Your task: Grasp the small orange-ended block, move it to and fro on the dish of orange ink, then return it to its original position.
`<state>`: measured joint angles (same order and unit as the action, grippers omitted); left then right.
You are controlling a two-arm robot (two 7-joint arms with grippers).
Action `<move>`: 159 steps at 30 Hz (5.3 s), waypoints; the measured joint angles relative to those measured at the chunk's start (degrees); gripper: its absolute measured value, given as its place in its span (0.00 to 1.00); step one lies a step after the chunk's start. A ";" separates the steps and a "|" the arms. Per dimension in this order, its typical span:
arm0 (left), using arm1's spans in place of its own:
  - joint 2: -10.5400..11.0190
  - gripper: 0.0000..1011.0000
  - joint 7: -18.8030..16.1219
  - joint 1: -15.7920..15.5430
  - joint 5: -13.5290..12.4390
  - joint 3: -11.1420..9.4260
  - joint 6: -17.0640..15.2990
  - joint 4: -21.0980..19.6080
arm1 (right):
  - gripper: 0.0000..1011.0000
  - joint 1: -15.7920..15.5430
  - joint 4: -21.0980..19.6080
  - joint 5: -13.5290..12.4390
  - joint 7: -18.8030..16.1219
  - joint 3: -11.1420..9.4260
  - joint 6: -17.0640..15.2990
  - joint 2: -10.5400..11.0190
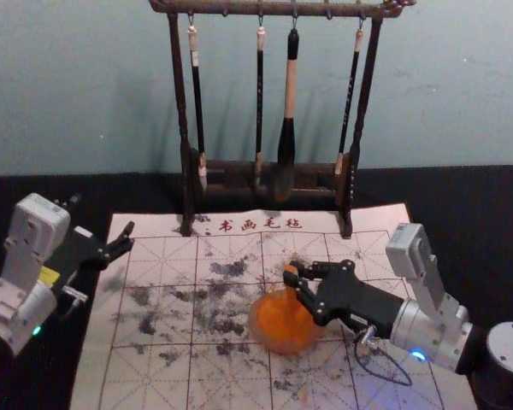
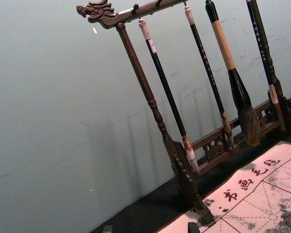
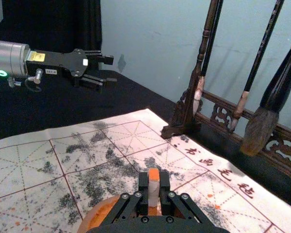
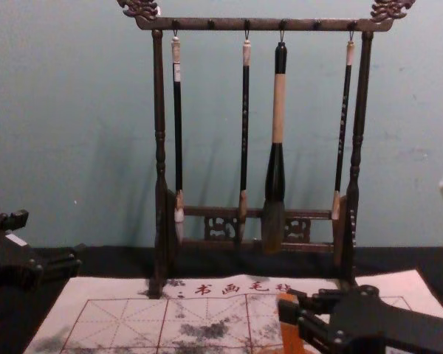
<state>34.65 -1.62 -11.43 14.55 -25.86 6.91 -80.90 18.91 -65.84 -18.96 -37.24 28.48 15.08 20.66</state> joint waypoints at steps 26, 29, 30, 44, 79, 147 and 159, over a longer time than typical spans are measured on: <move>0.00 0.99 0.00 0.00 0.00 0.00 0.00 0.00 | 0.09 -4.54 -5.84 -2.04 -1.33 -1.10 -1.65 3.34; 0.00 0.99 0.00 0.00 0.00 0.00 0.00 0.00 | 0.09 -4.58 -6.01 -2.28 -1.67 -0.77 -1.64 3.25; 0.00 0.99 0.00 0.00 0.00 0.00 0.00 0.00 | 0.09 -4.58 -6.01 -2.32 -1.75 -0.67 -1.63 3.20; 0.00 0.99 0.00 0.00 0.00 0.00 0.00 0.00 | 0.09 -3.10 -4.77 -2.28 -2.89 1.45 -1.32 1.80; 0.00 0.99 0.00 -0.01 0.00 0.00 0.00 0.00 | 0.09 0.93 0.33 -0.41 0.10 0.15 -1.85 0.16; 0.00 0.99 0.00 -0.01 0.00 0.00 0.00 0.00 | 0.09 1.62 -0.26 0.91 0.57 1.52 -3.17 0.37; 0.00 0.99 0.00 0.00 0.00 0.00 0.00 0.00 | 0.09 -2.43 -5.57 -0.38 0.46 0.20 -4.60 2.95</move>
<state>34.65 -1.62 -11.43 14.55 -25.86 6.91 -80.90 16.48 -71.41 -19.34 -36.78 28.68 10.48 23.61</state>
